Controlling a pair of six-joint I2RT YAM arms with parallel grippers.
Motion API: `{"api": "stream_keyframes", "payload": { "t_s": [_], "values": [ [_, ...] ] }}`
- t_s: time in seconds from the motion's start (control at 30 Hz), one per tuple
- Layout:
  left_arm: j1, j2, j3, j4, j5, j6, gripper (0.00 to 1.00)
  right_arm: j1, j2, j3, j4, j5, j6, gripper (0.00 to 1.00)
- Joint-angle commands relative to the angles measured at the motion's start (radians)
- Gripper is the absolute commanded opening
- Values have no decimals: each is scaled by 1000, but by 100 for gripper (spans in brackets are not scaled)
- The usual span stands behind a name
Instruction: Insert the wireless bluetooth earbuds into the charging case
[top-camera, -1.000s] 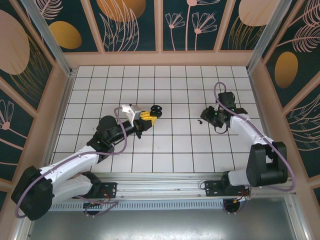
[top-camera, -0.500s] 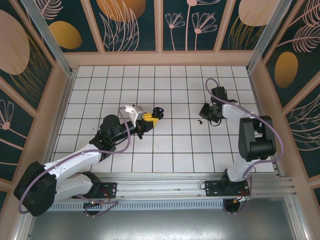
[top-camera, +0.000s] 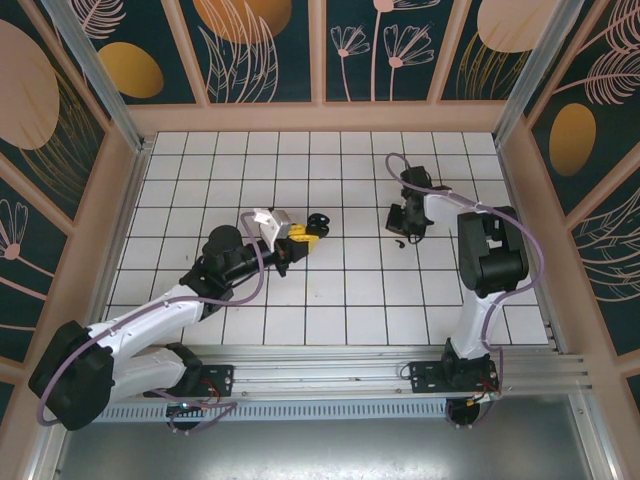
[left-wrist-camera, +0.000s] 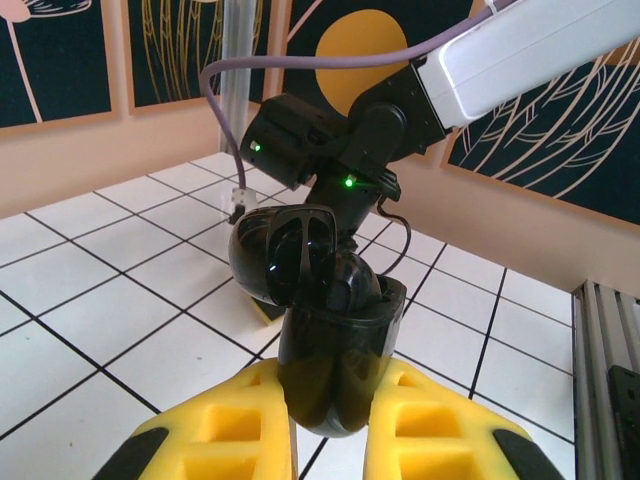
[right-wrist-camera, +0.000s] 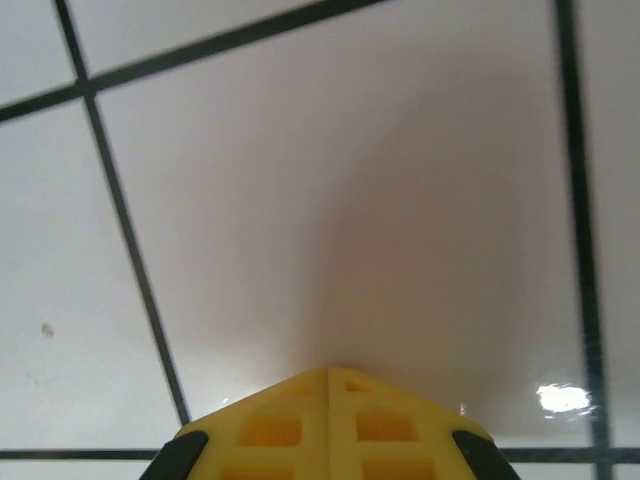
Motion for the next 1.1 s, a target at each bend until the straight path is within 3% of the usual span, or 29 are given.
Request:
{"api": "stream_keyframes", "payload": {
  "t_s": [0.0,0.73,0.93,1.07],
  "values": [
    [-5,8,30,-7,9,33,2,24,-13,-30,-47,30,-25,0],
    [-6,-26,-8,25,9,-7,3,163,-351,-209,-102,64,42,0],
    [-5,-27,-11,34,11,-10,3,115,-461,-239,-76,61,86,1],
    [-6,-29,-15,36,13,-17,3,14,-507,-323,-12,-46,110,5]
  ]
}}
